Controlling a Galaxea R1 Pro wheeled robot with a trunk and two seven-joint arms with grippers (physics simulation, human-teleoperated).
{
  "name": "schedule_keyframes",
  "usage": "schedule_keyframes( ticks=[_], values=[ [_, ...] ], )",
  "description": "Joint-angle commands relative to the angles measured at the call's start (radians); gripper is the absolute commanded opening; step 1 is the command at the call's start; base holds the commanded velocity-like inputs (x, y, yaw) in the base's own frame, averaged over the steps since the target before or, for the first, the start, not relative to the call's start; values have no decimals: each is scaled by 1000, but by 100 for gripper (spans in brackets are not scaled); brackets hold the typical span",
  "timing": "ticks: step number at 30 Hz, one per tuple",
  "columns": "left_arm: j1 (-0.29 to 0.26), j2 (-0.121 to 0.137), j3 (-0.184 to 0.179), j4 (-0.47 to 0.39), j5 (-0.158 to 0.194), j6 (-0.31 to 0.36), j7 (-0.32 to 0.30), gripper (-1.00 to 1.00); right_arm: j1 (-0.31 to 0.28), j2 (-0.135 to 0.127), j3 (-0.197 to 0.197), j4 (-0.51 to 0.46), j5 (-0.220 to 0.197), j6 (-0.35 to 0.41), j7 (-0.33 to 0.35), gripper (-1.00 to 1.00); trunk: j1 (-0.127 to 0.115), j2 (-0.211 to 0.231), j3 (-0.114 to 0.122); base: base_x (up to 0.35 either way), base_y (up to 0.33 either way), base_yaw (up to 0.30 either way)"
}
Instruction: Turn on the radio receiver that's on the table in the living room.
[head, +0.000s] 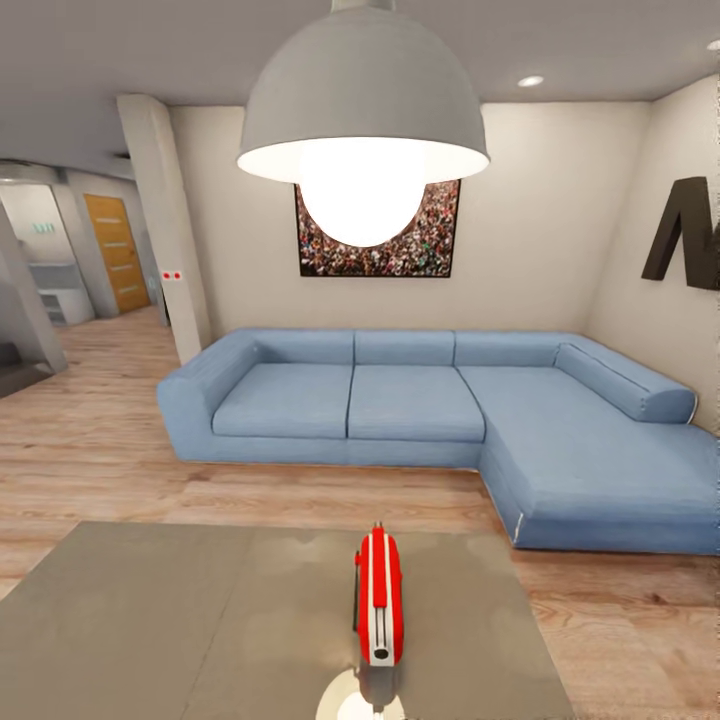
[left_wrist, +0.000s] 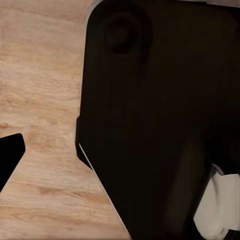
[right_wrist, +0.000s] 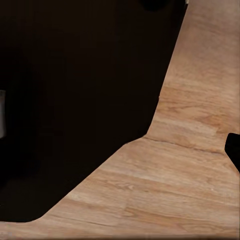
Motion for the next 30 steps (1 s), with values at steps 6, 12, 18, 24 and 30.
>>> schedule_keyframes(
  ticks=[6,12,18,24,30],
  values=[
    [0,0,0,0,0,0,0,100,0,1,0,0,0,0,0,100,-23,42,10,0,0,-90],
    [0,0,0,0,0,0,0,100,0,1,0,0,0,0,0,100,-46,84,19,0,0,-90],
    [0,1,0,0,1,0,0,100,0,0,1,0,0,1,0,100,-46,84,10,0,0,-78],
    [0,1,1,0,1,0,0,100,0,0,2,0,-1,1,1,100,-46,84,0,0,0,-18],
    [0,2,1,0,2,0,0,100,0,0,3,0,0,1,2,100,-46,84,-9,0,0,-2]
  ],
)
